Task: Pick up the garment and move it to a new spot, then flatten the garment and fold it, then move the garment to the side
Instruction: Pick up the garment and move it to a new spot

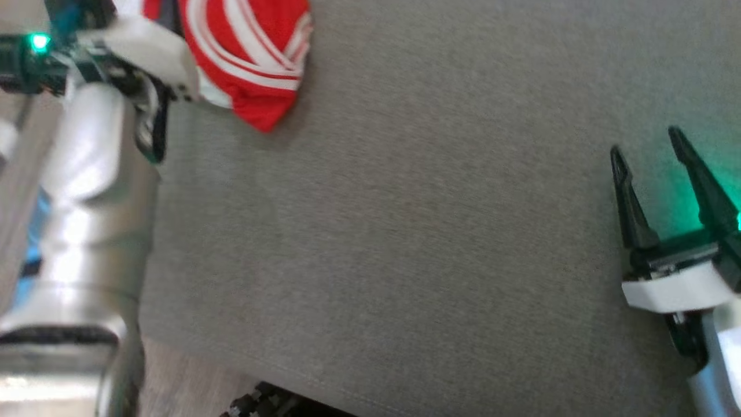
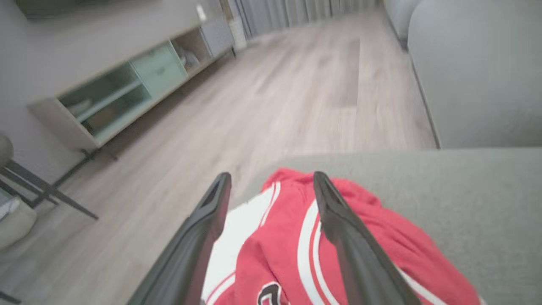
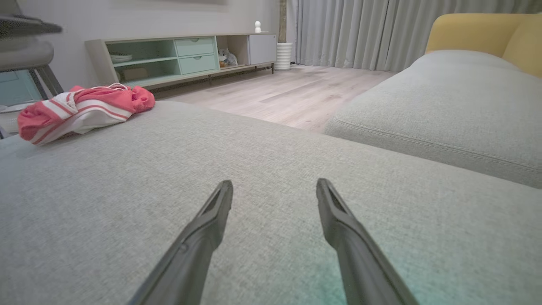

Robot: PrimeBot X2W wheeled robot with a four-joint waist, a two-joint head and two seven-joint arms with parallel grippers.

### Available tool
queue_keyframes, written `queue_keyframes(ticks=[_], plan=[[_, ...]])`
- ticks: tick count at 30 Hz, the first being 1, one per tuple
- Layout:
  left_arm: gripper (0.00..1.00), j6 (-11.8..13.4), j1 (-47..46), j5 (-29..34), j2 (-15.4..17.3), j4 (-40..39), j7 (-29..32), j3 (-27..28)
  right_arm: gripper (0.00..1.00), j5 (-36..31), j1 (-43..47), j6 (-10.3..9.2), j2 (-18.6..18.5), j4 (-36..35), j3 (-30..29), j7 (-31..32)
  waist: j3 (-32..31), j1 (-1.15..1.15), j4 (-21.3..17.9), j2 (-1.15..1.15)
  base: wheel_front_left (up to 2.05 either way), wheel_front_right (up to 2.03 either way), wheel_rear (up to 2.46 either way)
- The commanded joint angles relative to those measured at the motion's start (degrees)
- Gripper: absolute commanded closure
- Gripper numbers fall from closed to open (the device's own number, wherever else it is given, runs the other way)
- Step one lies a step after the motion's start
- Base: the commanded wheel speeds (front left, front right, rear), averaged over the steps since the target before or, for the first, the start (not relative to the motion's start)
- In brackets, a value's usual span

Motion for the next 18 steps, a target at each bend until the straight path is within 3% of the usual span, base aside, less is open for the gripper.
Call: queue_keyframes(ticks=[1, 8, 9, 10, 12, 13, 16, 18], plan=[[0.00, -0.3, -1.4, -0.4, 3.5, 1.3, 1.7, 1.9, 0.00, -0.1, -0.3, -0.04, -1.0, -1.3, 1.6, -0.3, 4.2, -0.02, -4.1, 0.00, 0.00, 0.00, 0.00], [0.00, -0.9, -8.0, -1.1, 5.2, 21.2, 14.4, 1.6, 0.00, -0.3, -1.6, -0.04, -1.0, -2.5, 2.0, -0.3, 7.6, -0.02, -8.0, 0.00, 0.00, 0.00, 0.00], [0.42, -1.0, -7.9, -1.1, 5.5, 22.9, 15.1, 1.4, 0.00, -0.4, -1.6, -0.04, -0.7, -2.5, 2.0, -0.3, 7.8, -0.02, -8.4, 0.00, 0.00, 0.00, 0.00], [1.00, -0.9, -7.9, -0.7, 6.0, 23.7, 14.8, 1.1, 0.00, -0.4, -1.7, -0.04, -0.4, -2.5, 2.1, -0.3, 8.0, -0.02, -8.7, 0.00, 0.00, 0.00, 0.00], [1.00, 0.0, -8.4, 0.1, 6.8, 23.8, 11.5, 0.3, 0.00, -0.4, -1.9, -0.04, 0.2, -2.4, 1.7, -0.3, 8.1, -0.02, -9.0, 0.00, 0.00, 0.00, 0.00], [1.00, 1.6, -9.4, 0.8, 7.6, 22.6, 5.9, -0.1, 0.00, -0.4, -1.9, -0.04, 0.7, -1.9, 1.7, -0.3, 7.4, -0.02, -9.0, 0.00, 0.00, 0.00, 0.00], [1.00, 3.8, -11.3, 2.3, 9.2, 21.2, -1.6, -1.0, 0.00, -0.1, -2.2, -0.04, 1.8, -1.1, 2.2, -0.3, 4.9, -0.02, -9.5, 0.00, 0.00, 0.00, 0.00], [1.00, 4.3, -12.7, 2.5, 10.1, 20.5, -5.3, -1.2, 0.00, 0.2, -2.5, -0.04, 3.0, -0.6, 2.6, -0.3, 2.5, -0.02, -10.2, 0.00, 0.00, 0.00, 0.00]])
